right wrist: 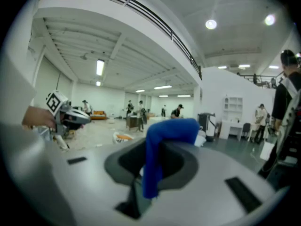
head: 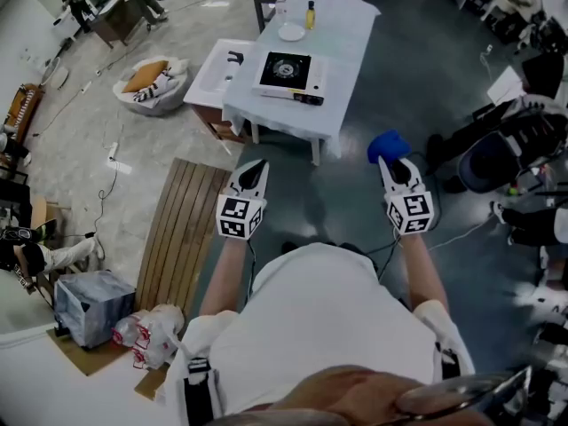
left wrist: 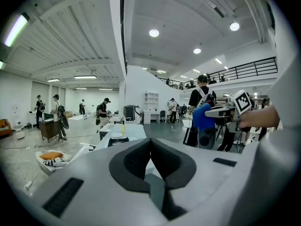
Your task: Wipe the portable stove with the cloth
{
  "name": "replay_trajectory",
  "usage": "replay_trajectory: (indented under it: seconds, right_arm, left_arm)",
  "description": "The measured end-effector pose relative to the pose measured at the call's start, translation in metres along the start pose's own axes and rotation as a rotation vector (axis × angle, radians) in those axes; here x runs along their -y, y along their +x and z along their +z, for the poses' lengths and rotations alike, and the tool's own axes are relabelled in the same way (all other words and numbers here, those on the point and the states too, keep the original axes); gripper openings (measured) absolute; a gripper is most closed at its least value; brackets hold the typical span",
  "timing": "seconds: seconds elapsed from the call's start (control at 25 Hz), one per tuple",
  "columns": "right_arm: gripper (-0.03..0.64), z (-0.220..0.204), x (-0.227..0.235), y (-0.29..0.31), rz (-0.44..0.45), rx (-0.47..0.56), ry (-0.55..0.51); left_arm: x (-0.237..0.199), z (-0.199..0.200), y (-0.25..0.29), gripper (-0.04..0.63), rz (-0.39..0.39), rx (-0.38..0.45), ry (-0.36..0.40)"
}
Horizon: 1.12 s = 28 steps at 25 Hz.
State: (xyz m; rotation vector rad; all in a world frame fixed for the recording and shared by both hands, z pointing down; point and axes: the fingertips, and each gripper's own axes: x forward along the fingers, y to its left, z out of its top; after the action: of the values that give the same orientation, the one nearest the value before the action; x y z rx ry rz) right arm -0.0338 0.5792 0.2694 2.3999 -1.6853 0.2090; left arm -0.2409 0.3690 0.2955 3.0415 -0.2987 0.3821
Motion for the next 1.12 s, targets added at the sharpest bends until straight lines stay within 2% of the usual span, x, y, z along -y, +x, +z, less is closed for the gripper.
replay_trajectory:
  seconds: [0.76, 1.12]
  right_arm:
    - [0.081, -0.009, -0.061, 0.011, -0.043, -0.027, 0.014]
    - [0.081, -0.011, -0.061, 0.027, -0.049, -0.042, 0.014]
  left_arm:
    - [-0.050, -0.023, -0.028, 0.032, -0.046, -0.018, -0.005]
    - [-0.059, -0.027, -0.016, 0.032, -0.057, -0.023, -0.015]
